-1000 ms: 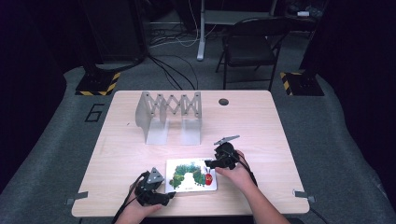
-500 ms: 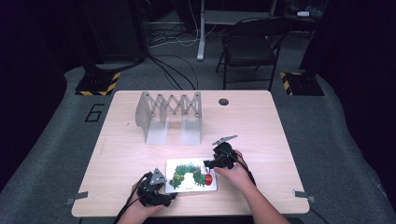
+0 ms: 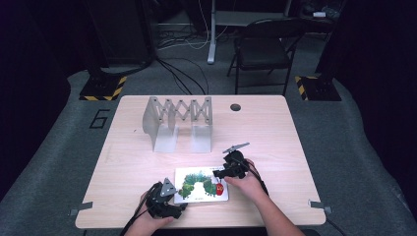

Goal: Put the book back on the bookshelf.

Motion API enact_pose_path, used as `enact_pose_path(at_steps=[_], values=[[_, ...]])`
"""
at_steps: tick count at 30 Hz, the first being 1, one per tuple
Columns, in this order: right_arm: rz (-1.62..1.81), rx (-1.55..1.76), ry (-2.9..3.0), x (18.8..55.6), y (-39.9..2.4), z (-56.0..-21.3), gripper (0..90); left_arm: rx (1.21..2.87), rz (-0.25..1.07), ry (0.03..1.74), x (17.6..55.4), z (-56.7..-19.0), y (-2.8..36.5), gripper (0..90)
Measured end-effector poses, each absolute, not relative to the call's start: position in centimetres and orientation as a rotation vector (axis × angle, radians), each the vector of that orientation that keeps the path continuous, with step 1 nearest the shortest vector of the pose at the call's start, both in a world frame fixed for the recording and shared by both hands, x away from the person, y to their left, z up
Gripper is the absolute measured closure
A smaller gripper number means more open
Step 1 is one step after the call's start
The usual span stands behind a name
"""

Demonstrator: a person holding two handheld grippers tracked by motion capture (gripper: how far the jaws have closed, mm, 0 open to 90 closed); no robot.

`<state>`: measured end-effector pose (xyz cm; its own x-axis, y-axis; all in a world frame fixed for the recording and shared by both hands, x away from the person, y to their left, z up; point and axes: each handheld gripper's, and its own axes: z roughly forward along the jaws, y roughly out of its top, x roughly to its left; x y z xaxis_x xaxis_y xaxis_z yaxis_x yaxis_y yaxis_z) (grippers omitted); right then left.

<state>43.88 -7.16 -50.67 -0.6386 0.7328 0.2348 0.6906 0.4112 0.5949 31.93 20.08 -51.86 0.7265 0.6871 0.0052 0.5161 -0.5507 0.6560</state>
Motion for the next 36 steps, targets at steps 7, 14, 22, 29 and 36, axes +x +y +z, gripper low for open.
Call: enact_pose_path(at_steps=[7, 14, 22, 29, 36], values=[[1.023, 1.315, 2.590, 43.73, -7.12, -50.55, 37.3, 2.279, 0.345, 0.888, 32.13, -51.95, 20.03, 22.3], [0.997, 1.321, 2.583, 43.53, -6.79, -50.54, 32.9, 2.278, 0.354, 0.878, 32.28, -52.04, 20.01, 20.9], [0.999, 1.326, 2.578, 43.59, -6.79, -50.57, 32.4, 2.275, 0.349, 0.875, 32.31, -52.16, 19.90, 18.1], [0.990, 1.385, 2.577, 43.60, -6.96, -50.36, 35.5, 2.285, 0.347, 0.864, 32.34, -52.21, 19.77, 13.8], [0.990, 1.389, 2.577, 43.58, -7.08, -50.28, 36.3, 2.275, 0.349, 0.871, 32.31, -52.28, 19.70, 13.6]])
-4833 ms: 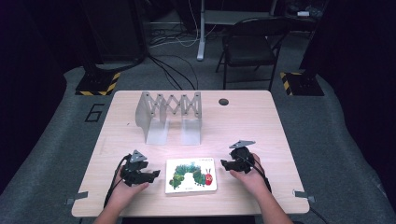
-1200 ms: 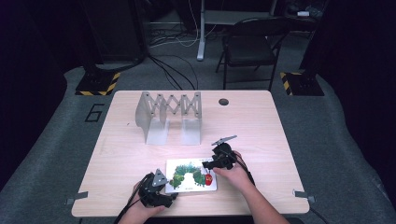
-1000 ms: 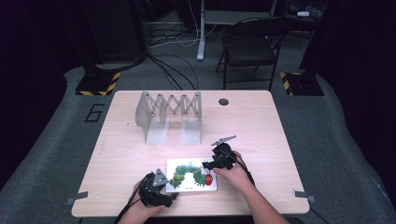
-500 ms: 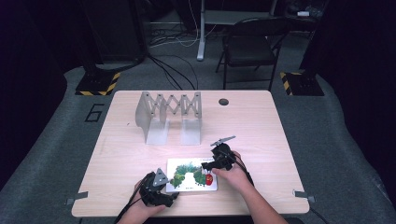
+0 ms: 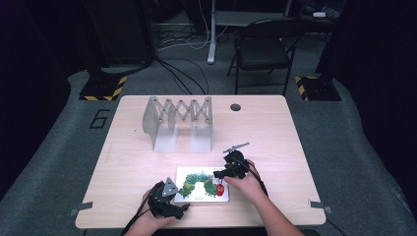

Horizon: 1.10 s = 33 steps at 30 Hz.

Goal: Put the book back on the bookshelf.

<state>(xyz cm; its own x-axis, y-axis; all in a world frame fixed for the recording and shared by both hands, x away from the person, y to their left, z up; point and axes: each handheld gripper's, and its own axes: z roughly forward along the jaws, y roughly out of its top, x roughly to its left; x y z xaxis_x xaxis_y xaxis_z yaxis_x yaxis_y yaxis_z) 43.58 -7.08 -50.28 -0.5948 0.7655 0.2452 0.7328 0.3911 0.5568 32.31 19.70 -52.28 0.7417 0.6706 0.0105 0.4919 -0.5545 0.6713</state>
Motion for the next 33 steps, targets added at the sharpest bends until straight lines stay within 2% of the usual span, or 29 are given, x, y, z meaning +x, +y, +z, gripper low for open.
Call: enact_pose_path(at_steps=[33], values=[[1.042, 1.370, 2.556, 43.3, -7.4, -48.9, 39.4, 2.275, 0.346, 0.904, 32.1, -52.4, 19.2, 7.4]])
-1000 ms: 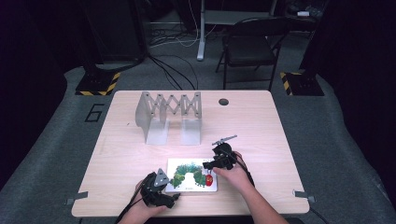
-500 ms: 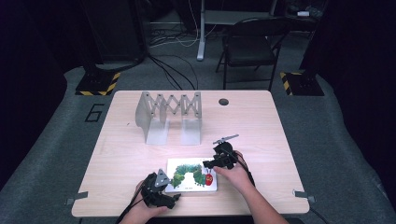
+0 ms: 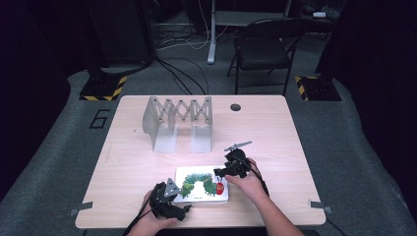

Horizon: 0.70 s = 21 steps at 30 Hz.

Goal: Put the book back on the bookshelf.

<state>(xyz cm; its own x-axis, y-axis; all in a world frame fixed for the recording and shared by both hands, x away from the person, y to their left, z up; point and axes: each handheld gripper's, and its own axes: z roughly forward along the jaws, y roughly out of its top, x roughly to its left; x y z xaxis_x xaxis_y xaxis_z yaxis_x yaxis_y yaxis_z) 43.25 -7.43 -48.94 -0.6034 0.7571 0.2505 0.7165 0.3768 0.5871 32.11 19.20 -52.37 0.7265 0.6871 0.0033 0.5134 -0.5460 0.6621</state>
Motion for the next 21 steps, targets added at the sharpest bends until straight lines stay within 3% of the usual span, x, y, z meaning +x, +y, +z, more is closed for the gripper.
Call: enact_pose_path(at_steps=[21], values=[[1.047, 1.366, 2.547, 42.8, -7.4, -47.6, 40.6, 2.265, 0.370, 0.967, 32.1, -52.3, 18.6, 5.9]])
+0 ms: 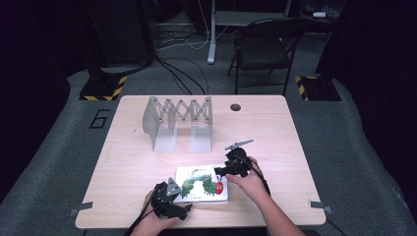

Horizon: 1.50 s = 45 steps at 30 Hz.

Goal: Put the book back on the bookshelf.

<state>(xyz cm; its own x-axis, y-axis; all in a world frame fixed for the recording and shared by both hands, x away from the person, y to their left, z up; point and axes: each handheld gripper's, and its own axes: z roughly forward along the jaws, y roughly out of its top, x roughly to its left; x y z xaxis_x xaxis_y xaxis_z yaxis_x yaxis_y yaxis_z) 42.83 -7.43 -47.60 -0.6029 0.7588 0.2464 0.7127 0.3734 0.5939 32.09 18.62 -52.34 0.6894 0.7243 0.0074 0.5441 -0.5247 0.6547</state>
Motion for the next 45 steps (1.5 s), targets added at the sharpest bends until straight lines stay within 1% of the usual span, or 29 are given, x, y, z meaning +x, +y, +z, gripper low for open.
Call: enact_pose_path(at_steps=[5, 18, 22, 23, 36, 45], values=[[1.056, 1.346, 2.551, 42.8, -7.4, -47.2, 40.6, 2.273, 0.378, 0.983, 32.1, -52.3, 18.4, 4.2], [1.065, 1.338, 2.560, 42.6, -7.5, -46.3, 41.4, 2.263, 0.389, 1.022, 32.2, -52.3, 18.1, 3.4], [1.074, 1.340, 2.563, 42.6, -7.6, -46.2, 41.8, 2.266, 0.378, 1.032, 32.3, -52.2, 18.0, 3.1], [1.076, 1.347, 2.560, 42.6, -7.5, -46.2, 41.9, 2.262, 0.395, 1.039, 32.3, -52.3, 18.0, 3.0], [1.087, 1.354, 2.566, 42.5, -7.2, -46.0, 42.1, 2.263, 0.404, 1.081, 32.5, -52.2, 17.8, 0.9], [1.096, 1.344, 2.567, 42.6, -7.1, -46.0, 42.8, 2.263, 0.429, 1.063, 32.6, -52.3, 18.0, 0.3]])
